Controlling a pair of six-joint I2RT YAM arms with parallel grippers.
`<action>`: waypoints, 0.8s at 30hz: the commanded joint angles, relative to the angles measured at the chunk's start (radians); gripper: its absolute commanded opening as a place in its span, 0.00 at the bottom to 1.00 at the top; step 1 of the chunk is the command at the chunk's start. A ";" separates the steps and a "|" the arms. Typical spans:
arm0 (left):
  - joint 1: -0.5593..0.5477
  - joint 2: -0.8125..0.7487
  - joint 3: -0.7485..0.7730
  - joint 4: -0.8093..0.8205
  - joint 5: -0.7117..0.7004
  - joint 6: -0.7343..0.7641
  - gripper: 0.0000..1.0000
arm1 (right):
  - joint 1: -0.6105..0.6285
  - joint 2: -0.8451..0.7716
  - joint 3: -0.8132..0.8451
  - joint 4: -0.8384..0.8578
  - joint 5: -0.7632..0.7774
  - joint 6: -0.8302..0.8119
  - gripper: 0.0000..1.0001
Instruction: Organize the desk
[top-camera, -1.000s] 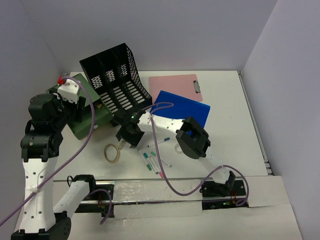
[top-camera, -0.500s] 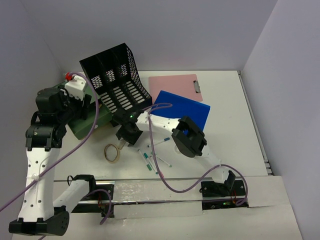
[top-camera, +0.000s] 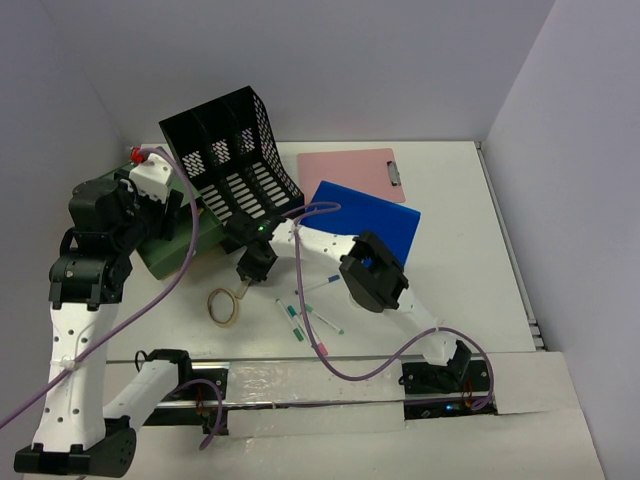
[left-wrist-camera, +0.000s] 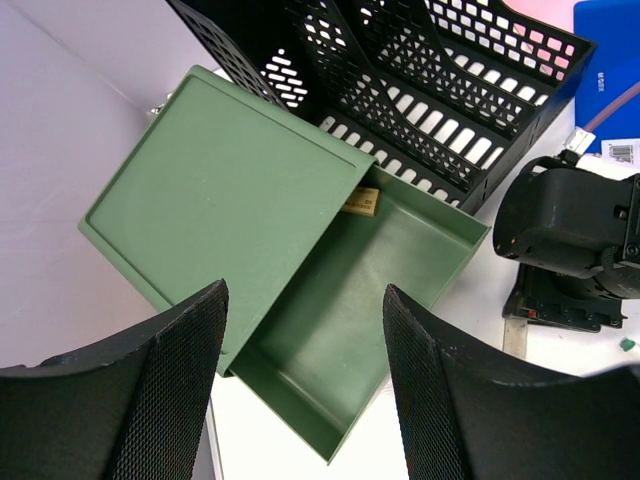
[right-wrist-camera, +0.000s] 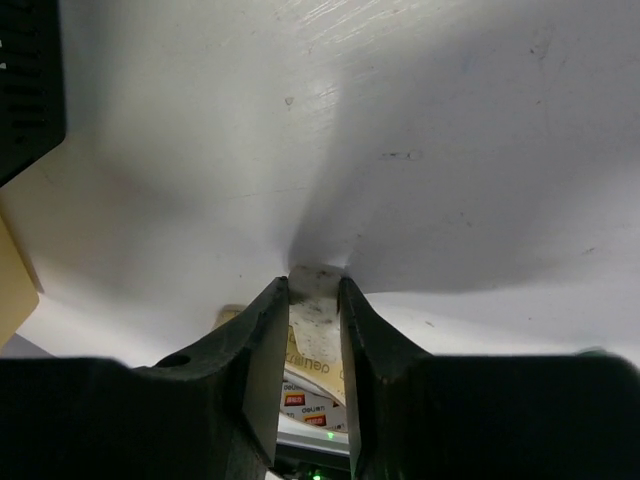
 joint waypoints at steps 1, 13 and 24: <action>-0.008 -0.009 0.023 0.060 -0.019 0.007 0.70 | -0.005 0.049 -0.063 -0.035 0.013 -0.031 0.23; -0.011 -0.004 0.013 0.050 0.003 0.006 0.70 | -0.007 -0.090 -0.189 0.114 0.104 -0.106 0.00; -0.011 0.011 0.021 0.030 0.063 -0.005 0.70 | -0.035 -0.376 -0.453 0.271 0.199 -0.095 0.00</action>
